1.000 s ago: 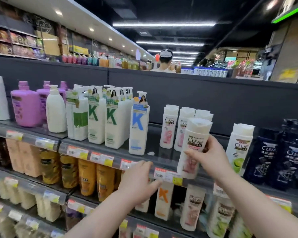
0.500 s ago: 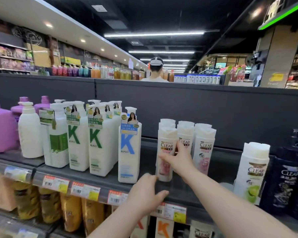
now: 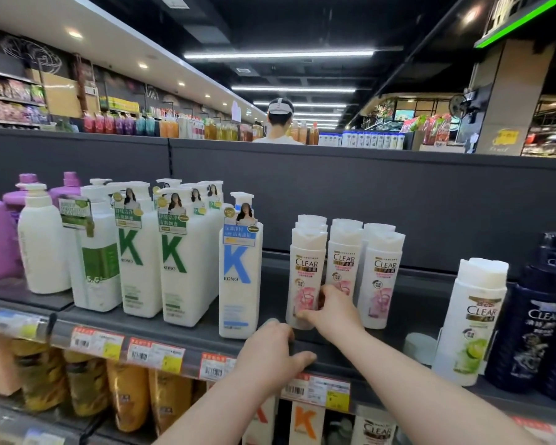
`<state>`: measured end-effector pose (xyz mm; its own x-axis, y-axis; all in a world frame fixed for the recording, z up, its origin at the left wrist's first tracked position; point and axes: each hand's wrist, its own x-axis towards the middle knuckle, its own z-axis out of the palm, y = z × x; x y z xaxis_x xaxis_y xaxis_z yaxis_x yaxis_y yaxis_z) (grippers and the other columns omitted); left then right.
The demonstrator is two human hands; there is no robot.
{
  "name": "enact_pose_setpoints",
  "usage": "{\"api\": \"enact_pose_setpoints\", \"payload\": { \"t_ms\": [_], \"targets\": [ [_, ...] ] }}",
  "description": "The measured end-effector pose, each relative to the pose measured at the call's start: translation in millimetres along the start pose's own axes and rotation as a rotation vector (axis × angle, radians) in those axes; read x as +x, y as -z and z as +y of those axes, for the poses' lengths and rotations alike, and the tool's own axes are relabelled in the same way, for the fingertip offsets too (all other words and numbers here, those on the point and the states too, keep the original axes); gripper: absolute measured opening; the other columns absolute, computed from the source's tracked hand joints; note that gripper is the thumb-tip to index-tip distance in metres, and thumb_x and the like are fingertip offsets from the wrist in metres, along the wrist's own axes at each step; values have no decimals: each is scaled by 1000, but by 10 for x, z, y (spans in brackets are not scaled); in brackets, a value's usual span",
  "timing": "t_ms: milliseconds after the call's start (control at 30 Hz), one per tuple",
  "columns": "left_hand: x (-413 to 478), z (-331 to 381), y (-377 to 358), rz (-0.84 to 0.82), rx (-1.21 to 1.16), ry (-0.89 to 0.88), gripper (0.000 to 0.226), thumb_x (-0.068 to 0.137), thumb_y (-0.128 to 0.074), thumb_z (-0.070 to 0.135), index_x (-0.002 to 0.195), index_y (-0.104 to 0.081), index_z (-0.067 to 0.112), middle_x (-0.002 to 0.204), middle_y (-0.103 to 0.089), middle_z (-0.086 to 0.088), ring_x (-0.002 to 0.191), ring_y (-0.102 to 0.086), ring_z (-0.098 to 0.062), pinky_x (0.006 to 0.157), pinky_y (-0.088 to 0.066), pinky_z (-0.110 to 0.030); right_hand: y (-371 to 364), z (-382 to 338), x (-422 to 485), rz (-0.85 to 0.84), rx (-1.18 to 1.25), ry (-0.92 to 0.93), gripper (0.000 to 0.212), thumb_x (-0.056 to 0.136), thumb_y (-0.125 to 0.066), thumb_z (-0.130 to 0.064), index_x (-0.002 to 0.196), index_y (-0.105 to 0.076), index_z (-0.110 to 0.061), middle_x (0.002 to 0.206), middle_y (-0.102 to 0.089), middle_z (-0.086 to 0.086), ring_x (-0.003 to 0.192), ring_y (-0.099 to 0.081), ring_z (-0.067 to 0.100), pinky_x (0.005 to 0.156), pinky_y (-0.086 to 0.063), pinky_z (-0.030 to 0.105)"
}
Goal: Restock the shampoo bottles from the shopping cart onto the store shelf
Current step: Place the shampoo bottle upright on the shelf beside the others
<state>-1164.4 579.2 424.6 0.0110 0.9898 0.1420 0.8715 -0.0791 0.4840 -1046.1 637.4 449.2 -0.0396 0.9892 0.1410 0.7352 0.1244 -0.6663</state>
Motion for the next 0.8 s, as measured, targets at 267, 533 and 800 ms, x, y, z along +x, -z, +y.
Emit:
{"api": "enact_pose_setpoints", "payload": {
  "t_ms": [267,533,800],
  "targets": [
    [2,-22,11,-1,-9,-1,45,80,-63,53,111,-58,21,107,-53,6,94,-54,-8,80,-47,-23,2,-22,-19,-10,5,-12,41,81,-69,-32,117,-52,-20,124,-59,0,117,-54,20,93,-46,36],
    [-59,-13,53,-19,-20,-15,37,82,-61,51,106,-58,23,101,-54,6,88,-57,-7,79,-52,-26,165,-42,-276,-1,14,34,53,83,-66,-38,129,-45,-21,130,-55,-1,118,-53,17,90,-47,32],
    [-576,50,183,111,-20,-151,44,87,-56,45,125,-51,24,125,-49,6,108,-52,-8,87,-48,-25,428,115,-1200,88,-127,103,51,85,-63,-40,132,-44,-30,136,-48,-6,124,-47,14,98,-44,32]
  ]
}}
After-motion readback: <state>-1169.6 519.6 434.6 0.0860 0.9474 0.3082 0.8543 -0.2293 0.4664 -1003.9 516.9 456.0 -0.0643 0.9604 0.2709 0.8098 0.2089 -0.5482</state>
